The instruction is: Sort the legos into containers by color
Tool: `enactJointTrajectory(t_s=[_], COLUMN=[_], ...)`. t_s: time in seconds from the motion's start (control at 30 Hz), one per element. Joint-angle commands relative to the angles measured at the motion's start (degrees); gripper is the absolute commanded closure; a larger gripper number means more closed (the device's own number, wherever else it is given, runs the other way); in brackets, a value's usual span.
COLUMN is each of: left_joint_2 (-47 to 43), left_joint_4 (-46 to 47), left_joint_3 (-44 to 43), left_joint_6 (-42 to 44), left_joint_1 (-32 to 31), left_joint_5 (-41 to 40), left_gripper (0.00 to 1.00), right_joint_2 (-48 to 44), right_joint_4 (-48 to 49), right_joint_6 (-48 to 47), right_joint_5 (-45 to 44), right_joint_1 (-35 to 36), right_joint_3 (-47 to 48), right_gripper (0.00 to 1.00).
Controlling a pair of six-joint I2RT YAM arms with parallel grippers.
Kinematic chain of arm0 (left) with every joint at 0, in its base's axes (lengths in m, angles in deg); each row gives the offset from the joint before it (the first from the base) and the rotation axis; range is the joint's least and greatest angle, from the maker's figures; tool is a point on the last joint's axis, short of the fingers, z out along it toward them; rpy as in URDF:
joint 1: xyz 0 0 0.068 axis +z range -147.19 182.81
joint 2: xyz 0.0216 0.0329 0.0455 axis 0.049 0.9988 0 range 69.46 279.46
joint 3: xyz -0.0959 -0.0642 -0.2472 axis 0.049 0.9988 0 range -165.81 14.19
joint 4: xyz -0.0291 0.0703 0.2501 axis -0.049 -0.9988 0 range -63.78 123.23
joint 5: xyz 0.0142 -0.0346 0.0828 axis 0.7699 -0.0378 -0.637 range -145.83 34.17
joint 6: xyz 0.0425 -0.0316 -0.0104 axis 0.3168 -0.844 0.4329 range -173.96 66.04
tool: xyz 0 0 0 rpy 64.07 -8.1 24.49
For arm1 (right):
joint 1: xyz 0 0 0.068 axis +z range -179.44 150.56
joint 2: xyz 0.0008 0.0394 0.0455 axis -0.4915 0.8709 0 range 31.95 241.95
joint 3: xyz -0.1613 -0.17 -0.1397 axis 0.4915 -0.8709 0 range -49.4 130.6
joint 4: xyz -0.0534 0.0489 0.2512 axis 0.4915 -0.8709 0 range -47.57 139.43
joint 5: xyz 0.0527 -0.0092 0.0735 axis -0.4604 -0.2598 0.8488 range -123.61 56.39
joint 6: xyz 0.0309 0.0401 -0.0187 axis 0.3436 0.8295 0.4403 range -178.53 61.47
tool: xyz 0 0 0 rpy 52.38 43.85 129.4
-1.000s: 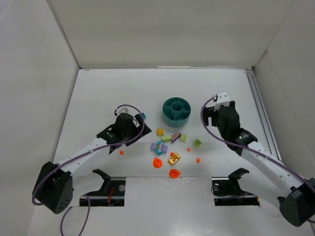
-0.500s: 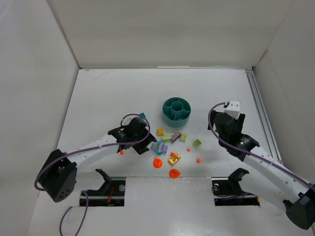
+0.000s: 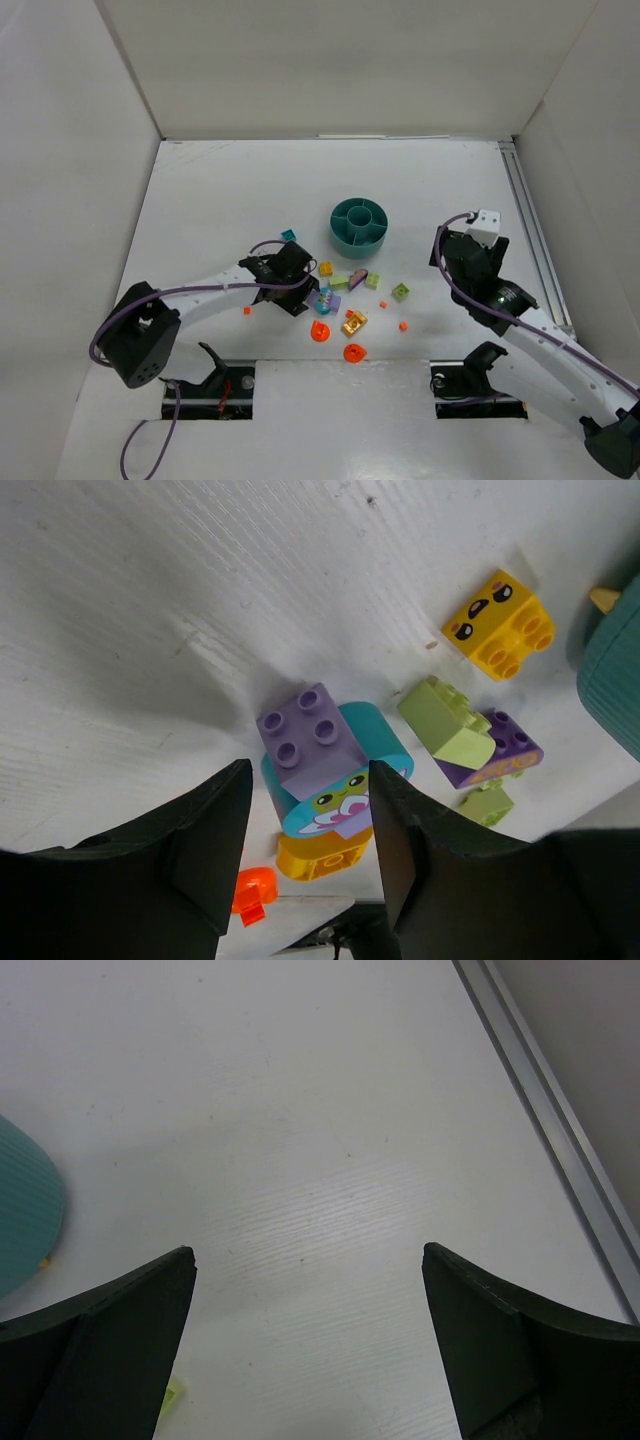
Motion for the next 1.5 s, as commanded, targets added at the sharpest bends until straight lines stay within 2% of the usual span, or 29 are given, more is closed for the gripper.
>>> enactJointTrajectory(t_s=[0.0,0.33,0.6,0.8,0.97,1.17,1.27,1.33,1.4,1.43,1.47], left_joint_2=[1.31,4.21,7.91,8.44,8.44,8.97,8.27,6.95,4.94,4.05,3.17], left_joint_4=[-3.06,-1.14,-0.08,-2.71,-3.94,-9.74,-12.98,-13.00,-12.48,-12.47,-11.52], left_joint_3=[-3.28,-4.42,-5.04,-7.58,-10.47,-16.27,-20.23,-22.16,-22.96,-22.97,-22.97], left_joint_6=[-2.87,-3.41,-1.03,-0.51,1.60,3.18,3.18,3.89,7.20,8.36,9.94], left_joint_1=[-0.56,-0.56,-1.09,-2.76,-5.12,-8.37,-11.27,-13.56,-15.05,-15.76,-15.76], left_joint_5=[-2.10,-4.57,-3.43,-5.71,-8.08,-14.23,-20.20,-25.54,-29.08,-30.66,-33.29], left_gripper=[0.54,0.60,0.60,0.73,0.87,0.94,0.95,0.97,0.98,0.98,0.98], right_joint_2=[-1.93,-3.60,-3.08,-3.08,-3.08,-3.08,-3.08,-3.08,-3.08,-2.55,-1.94], right_joint_4=[0.75,0.76,0.76,0.76,0.76,3.11,8.64,17.42,25.40,26.84,27.55], right_joint_6=[0.12,0.12,-0.41,-0.41,-0.41,-2.68,-11.62,-21.20,-27.53,-33.05,-34.49], right_joint_5=[-1.61,-1.61,-1.61,-1.61,-1.61,-1.00,5.05,10.66,23.30,27.96,35.32], right_joint_1=[0.44,0.44,0.44,0.44,0.44,0.44,0.44,0.44,0.44,0.44,0.44], right_joint_3=[-1.15,-1.69,-1.69,-1.69,-1.69,-1.69,-2.21,-4.49,-5.72,-5.73,-5.73], right_gripper=[0.01,0.01,0.01,0.01,0.01,0.01,0.01,0.01,0.01,0.01,0.01])
